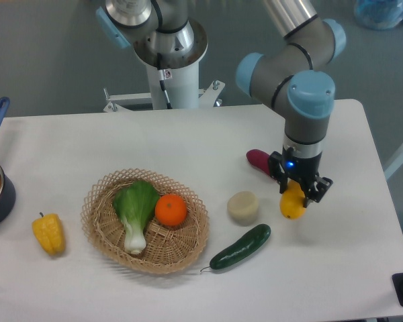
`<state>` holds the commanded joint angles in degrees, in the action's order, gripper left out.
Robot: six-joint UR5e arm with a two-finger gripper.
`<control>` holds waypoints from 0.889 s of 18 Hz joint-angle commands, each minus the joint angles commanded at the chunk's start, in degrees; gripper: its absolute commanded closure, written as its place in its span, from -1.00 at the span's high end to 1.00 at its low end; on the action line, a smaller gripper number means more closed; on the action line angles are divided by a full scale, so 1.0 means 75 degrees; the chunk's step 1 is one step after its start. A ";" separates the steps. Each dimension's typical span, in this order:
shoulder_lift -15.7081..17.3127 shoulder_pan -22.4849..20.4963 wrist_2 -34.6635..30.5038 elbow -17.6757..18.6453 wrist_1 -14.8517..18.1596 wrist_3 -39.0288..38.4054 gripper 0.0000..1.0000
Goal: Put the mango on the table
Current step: 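Carry the held mango away from the cucumber toward the purple sweet potato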
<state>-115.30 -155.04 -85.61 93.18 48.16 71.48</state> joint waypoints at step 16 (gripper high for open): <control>-0.0482 0.0023 0.0059 -0.0306 0.0000 -0.0940 -0.07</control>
<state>-118.92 -154.86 -85.17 90.88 48.16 64.42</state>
